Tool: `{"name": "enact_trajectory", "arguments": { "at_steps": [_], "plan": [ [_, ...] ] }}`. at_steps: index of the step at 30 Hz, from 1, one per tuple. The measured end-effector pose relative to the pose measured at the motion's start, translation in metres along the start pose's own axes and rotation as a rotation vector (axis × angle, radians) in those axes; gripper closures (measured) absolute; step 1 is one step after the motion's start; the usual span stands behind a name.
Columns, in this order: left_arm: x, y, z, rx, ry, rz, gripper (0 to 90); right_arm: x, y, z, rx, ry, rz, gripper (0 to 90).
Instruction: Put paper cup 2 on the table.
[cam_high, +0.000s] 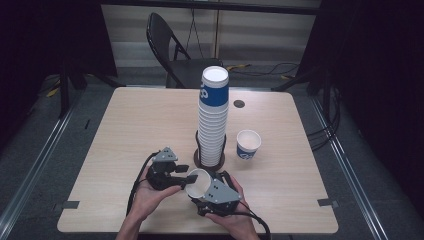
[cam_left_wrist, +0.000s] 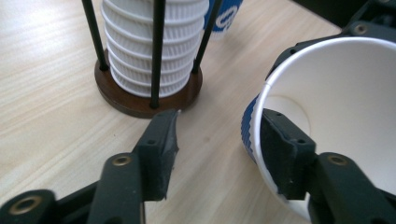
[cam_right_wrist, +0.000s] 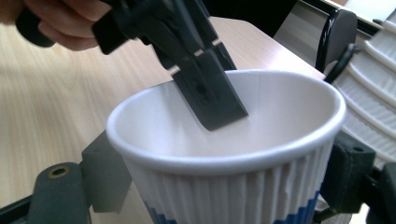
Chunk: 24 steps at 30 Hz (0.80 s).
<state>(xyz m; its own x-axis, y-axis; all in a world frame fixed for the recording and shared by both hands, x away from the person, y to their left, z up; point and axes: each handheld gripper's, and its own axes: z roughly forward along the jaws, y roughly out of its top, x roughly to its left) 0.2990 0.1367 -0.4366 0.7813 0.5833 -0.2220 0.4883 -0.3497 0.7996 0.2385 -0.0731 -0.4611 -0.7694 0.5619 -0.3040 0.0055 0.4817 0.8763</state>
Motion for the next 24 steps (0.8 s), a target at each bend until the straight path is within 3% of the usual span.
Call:
{"name": "enact_trajectory", "arguments": {
  "at_steps": [4,9,14,17,24],
  "plan": [
    [0.000,0.000,-0.004,-0.074,0.014,0.001,38.2,-0.006,-0.003,-0.002,-0.002,-0.012,0.032,19.1],
    [0.002,-0.003,-0.009,-0.123,0.029,-0.024,30.1,-0.013,-0.009,-0.005,0.001,-0.026,0.084,19.1],
    [0.003,-0.009,-0.014,-0.196,0.084,-0.029,22.6,-0.023,-0.017,-0.009,-0.012,-0.039,0.151,18.8],
    [0.004,-0.014,-0.016,-0.246,0.087,-0.044,19.0,-0.027,-0.019,-0.012,-0.022,-0.044,0.185,18.8],
    [0.005,-0.023,-0.020,-0.273,0.124,0.000,15.7,-0.039,-0.026,-0.019,-0.067,-0.069,0.295,18.7]
  ]
}}
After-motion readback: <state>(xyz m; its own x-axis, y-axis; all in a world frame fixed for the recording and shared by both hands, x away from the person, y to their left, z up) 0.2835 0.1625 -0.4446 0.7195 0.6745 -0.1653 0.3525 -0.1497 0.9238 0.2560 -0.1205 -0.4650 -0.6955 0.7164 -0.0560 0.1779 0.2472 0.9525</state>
